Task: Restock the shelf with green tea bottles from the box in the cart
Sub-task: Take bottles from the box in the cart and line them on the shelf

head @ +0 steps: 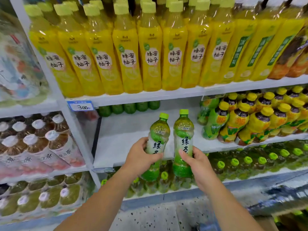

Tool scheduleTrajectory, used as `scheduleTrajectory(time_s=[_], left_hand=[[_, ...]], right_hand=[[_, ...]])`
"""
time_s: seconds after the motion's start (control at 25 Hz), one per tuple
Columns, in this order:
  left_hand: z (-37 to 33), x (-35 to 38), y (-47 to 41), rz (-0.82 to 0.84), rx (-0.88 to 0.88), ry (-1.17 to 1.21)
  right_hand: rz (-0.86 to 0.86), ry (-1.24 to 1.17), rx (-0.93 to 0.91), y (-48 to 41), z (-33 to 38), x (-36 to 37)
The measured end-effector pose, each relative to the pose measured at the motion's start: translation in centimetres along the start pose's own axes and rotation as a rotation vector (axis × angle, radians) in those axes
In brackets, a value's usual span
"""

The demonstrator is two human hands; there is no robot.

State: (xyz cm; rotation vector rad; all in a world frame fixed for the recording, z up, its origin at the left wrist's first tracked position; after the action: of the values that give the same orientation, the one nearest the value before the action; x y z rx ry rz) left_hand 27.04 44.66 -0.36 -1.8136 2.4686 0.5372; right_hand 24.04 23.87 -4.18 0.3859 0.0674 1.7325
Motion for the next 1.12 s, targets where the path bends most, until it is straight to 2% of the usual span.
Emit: scheduleTrajectory(time_s=[0.28,0.44,0.64,0.76,0.88,1.0,1.12], left_hand=[[3.5,-1.4,-9.3,-0.063,0.234,0.082],[4.8,-1.2,-13.4,-0.095,0.440,0.132],[4.9,-0.2,-15.7,-0.119,0.640,0.077],[5.5,0.0,-15.9,-0.145,0.599,-0.017],[6.7,-0.4,-16.4,-0.120,0.474,-0.233],[6.0,-0.5,-17.2,-0.170,0.442,-0.306],[4.7,0.0,-19.0,-0.266,0.408,-0.246]], right_hand=[[-0.031,0.079,-0.260,-9.6,-2.9,-2.7],[-0.053,0.145,-0.411,-13.7,-2.9,-4.8],[-0.020,0.302,-0.490,-16.0,-2.3,-5.7],[-0.063,0.471,-0.466,-15.8,-2.4,-5.9],[-0.205,0.666,-0.496,-15.6,-2.6,-6.7],[-0.253,0.659,-0.523,-16.8,-1.8,-7.2],[-0.307,0.664,-0.515,-19.0,-0.3,-7.7]])
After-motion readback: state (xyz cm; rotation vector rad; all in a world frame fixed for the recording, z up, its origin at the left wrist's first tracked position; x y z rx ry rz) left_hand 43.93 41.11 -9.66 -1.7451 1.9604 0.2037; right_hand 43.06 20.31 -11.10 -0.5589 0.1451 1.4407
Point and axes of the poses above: each hand's wrist, its own y-axis away from the middle knuckle, its own x-axis out of the palm, z = x × y, the point moved 5 cm from there along -y, towards the middle knuckle, and after that the axes turned 12 degrees about z, right-handed, at the moved point
